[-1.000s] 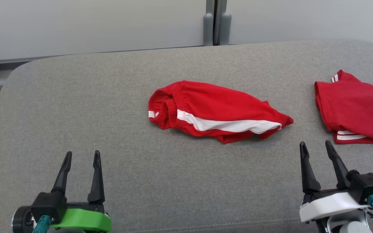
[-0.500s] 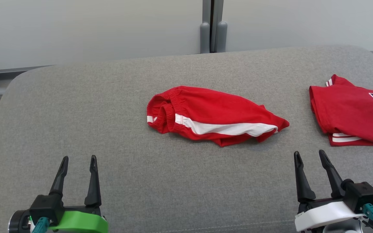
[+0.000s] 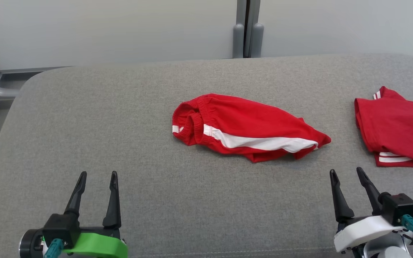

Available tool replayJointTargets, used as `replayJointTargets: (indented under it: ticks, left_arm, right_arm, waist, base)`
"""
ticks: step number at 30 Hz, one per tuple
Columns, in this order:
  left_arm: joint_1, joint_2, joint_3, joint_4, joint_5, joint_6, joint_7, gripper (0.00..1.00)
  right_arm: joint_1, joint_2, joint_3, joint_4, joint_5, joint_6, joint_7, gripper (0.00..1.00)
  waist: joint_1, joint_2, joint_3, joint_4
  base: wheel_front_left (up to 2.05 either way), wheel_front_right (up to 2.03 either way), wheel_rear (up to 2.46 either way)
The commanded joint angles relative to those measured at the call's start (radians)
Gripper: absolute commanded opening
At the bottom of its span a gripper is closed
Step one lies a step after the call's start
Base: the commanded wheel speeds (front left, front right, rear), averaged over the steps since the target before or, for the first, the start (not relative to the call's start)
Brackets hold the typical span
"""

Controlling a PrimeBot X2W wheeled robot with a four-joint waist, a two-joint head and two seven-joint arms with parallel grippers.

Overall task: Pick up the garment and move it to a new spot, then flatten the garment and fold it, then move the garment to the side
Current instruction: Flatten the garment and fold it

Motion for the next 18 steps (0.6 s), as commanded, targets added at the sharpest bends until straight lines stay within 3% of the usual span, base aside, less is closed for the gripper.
replayJointTargets:
  ticks: [1, 7, 18]
  left_arm:
    - [-0.019, -0.002, -0.001, -0.007, 0.0, -0.006, -0.002, 1.0]
    - [-0.043, -0.008, -0.017, -0.013, -0.001, -0.008, -0.005, 1.0]
    - [-0.123, -0.035, -0.057, 0.0, -0.02, -0.018, -0.009, 1.0]
  right_arm:
    - [-0.034, -0.029, 0.005, 0.045, 0.001, -0.001, -0.002, 1.0]
    - [-0.164, -0.104, 0.031, 0.208, 0.003, -0.001, -0.001, 1.0]
    - [-0.45, -0.26, 0.197, 0.543, -0.048, -0.001, 0.0, 1.0]
  waist:
    - [0.0, -0.0001, 0.017, 0.015]
    - [0.0, -0.0001, 0.069, 0.042]
    - [0.0, -0.0001, 0.18, 0.126]
  base:
    - [0.0, 0.0, 0.0]
    - [0.0, 0.0, 0.0]
    - [0.0, 0.0, 0.0]
